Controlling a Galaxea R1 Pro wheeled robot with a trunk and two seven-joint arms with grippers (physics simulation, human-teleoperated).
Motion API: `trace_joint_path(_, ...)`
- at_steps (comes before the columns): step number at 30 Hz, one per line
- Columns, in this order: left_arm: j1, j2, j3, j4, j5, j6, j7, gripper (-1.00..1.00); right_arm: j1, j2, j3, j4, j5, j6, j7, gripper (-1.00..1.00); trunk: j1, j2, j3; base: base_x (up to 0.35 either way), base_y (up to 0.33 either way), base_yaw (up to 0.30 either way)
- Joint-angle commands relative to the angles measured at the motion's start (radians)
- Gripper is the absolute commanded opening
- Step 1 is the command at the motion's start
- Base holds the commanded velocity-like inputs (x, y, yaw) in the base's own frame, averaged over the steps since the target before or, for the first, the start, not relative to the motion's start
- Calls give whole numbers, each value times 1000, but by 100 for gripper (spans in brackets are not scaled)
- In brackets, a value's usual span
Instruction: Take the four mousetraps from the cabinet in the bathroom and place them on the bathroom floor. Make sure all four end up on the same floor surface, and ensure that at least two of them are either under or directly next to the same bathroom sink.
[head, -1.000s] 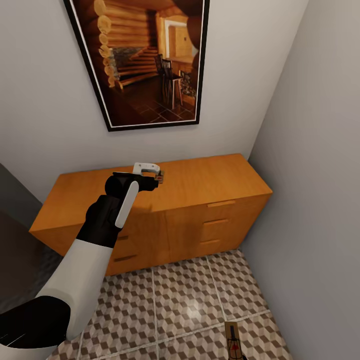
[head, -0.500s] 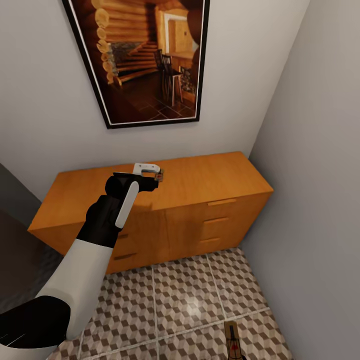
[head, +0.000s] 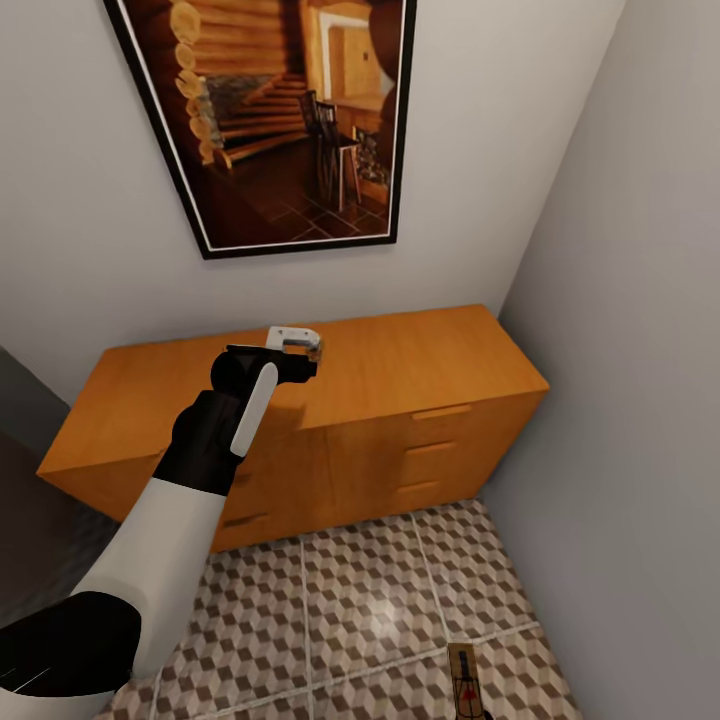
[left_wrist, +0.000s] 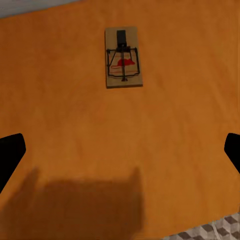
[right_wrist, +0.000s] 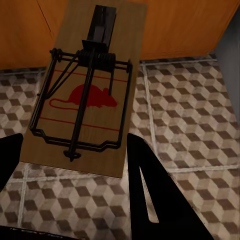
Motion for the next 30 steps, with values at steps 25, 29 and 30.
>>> trace_joint_path(25,-1,0,-1,14,10,3,9,100,-1,0,6,0,-12,-3,10,-100,1,-2,-2,83,-34,0)
trace_joint_path(29,-1,0,-1,18,10,3,8,100,-1,0,6,0,-12,-3,10,-100,1,-2,-2,114,0,0)
trace_joint_path(30,-1,0,-1,18,10,2,8,100,-1,0,6,0,-12,-3,10,-100,1,-2,-2,122,0,0)
